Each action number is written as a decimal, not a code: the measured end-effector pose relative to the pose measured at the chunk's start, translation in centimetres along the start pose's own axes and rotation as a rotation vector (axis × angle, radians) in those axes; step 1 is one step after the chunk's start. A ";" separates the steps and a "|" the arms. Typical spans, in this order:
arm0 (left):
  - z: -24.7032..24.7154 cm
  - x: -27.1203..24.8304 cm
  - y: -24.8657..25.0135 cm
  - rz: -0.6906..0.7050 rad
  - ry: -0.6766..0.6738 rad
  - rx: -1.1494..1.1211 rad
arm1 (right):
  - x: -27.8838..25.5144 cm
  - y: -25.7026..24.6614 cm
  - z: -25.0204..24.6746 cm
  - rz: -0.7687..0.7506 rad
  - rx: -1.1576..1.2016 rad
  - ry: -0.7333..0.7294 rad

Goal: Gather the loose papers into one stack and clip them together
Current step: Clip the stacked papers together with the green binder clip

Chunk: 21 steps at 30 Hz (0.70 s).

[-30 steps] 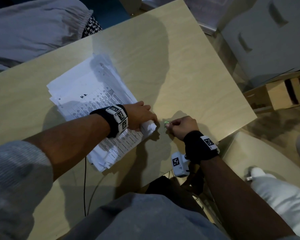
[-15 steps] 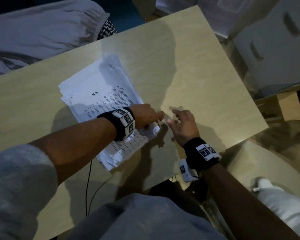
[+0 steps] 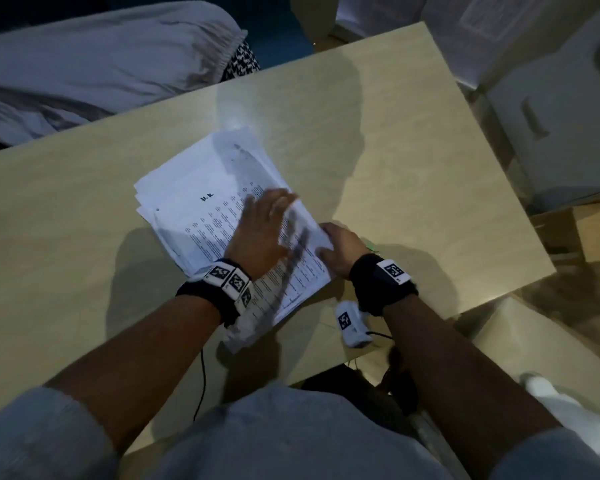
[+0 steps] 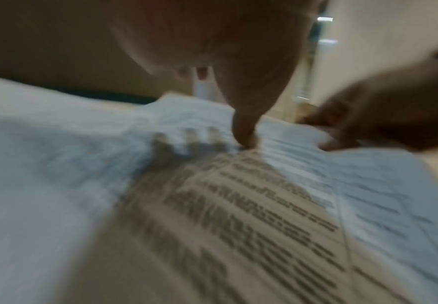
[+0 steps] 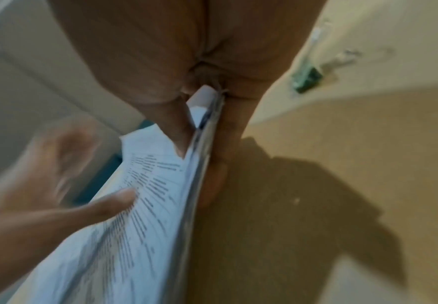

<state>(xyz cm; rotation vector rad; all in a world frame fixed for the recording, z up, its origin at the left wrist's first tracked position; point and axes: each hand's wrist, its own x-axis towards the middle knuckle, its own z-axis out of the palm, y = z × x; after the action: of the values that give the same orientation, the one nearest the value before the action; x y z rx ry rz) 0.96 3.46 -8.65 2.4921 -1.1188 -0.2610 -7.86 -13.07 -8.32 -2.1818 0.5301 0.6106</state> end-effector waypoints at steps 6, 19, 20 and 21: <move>-1.8 -6.7 -4.9 -1.461 0.309 -0.413 | -1.9 1.8 1.1 -0.054 0.214 0.092; -7.9 -6.9 -3.7 -0.779 0.558 -1.059 | -1.6 -3.9 -0.9 -0.154 0.260 0.090; -8.2 -6.6 -3.2 -0.748 0.586 -1.046 | -1.4 -4.9 -1.3 -0.167 0.276 0.157; -8.3 -6.4 -2.6 -0.727 0.628 -1.035 | -1.5 -6.0 -1.6 -0.189 0.294 0.239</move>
<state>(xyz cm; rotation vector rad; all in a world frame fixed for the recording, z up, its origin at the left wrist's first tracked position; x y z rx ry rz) 1.16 12.09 -2.17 1.6852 0.2138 -0.1590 -5.35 -10.48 -3.08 -2.0032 0.4960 0.1583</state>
